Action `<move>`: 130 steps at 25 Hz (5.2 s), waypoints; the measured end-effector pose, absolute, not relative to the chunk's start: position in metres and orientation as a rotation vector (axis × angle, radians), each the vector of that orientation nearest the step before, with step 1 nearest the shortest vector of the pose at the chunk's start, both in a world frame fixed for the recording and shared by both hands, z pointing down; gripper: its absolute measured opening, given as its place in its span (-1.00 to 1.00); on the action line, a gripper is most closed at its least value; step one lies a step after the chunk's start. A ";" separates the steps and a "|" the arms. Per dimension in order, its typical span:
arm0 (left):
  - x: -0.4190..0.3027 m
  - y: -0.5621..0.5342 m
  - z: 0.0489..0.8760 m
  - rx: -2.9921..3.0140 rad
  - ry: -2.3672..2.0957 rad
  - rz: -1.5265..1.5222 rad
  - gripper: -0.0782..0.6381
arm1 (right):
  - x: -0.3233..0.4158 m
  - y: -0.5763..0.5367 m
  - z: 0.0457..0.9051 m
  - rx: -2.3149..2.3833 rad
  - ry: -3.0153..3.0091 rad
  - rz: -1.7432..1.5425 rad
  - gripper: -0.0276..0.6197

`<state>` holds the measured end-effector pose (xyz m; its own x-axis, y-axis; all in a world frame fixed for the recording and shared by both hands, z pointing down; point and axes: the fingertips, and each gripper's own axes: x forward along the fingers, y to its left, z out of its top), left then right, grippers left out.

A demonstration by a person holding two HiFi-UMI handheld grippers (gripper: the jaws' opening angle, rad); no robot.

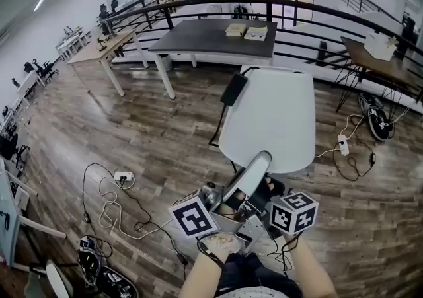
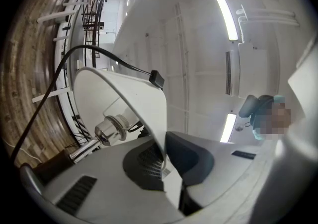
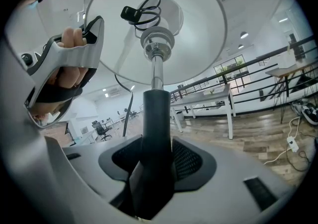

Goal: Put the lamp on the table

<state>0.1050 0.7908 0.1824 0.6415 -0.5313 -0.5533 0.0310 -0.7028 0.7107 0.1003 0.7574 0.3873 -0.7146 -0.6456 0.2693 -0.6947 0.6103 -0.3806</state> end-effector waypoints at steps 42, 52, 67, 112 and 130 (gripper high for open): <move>0.082 0.597 0.204 2.100 -0.369 -1.005 -0.74 | 0.081 0.572 0.410 1.169 -2.666 0.764 -0.27; 0.037 0.509 0.202 2.103 -0.373 -1.001 -0.74 | 0.037 0.480 0.404 1.181 -2.673 0.764 -0.27; 0.008 0.445 0.210 2.097 -0.373 -1.009 -0.74 | 0.009 0.419 0.413 1.180 -2.665 0.762 -0.27; 0.044 0.227 0.210 2.096 -0.531 -1.082 -0.74 | 0.038 0.204 0.416 0.984 -2.720 0.767 -0.27; 0.029 0.167 0.218 2.100 -0.515 -1.085 -0.75 | 0.023 0.143 0.424 1.011 -2.718 0.763 -0.27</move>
